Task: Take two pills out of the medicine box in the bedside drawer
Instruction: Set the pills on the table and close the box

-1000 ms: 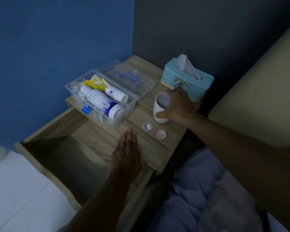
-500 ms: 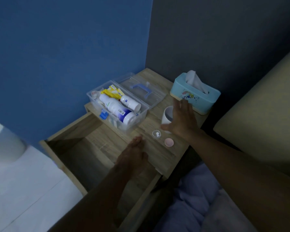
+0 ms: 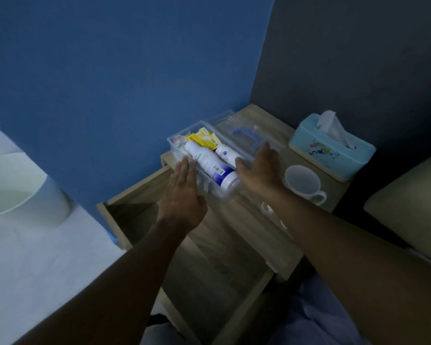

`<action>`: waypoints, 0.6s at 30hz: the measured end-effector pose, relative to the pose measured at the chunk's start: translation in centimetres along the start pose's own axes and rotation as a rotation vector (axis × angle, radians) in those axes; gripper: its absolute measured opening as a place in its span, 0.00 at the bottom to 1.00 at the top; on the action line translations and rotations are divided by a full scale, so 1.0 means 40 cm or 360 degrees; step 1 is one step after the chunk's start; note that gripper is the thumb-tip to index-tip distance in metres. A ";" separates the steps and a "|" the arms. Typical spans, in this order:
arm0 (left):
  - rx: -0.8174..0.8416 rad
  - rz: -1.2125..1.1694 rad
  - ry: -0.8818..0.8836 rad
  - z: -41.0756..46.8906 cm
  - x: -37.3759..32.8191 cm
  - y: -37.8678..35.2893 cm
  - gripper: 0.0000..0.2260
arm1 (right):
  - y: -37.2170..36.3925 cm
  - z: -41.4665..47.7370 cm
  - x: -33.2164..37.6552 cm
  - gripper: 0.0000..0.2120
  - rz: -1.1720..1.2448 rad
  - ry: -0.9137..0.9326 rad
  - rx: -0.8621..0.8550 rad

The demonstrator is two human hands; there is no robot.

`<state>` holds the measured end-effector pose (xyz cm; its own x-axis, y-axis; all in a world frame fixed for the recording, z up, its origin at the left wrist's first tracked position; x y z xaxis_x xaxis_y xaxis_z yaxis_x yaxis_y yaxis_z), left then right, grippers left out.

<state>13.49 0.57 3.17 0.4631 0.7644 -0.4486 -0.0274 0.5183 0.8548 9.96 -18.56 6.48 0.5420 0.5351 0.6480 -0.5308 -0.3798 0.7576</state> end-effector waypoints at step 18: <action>0.0241 0.0054 -0.0070 0.041 0.013 -0.005 0.39 | 0.049 0.095 0.009 0.35 0.1045 -0.0399 -0.0566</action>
<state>15.19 0.23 3.20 0.5029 0.7611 -0.4097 0.0885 0.4262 0.9003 11.60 -21.98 8.52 0.1535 0.0825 0.9847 -0.9470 -0.2723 0.1705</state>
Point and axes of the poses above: each hand's wrist, its own z-axis towards the middle knuckle, its own y-axis out of the back of the hand, x = y × z, the point moved 5 cm from there along z, towards the middle knuckle, and after that the axes turned 12 degrees about -x, right-handed, at the moved point
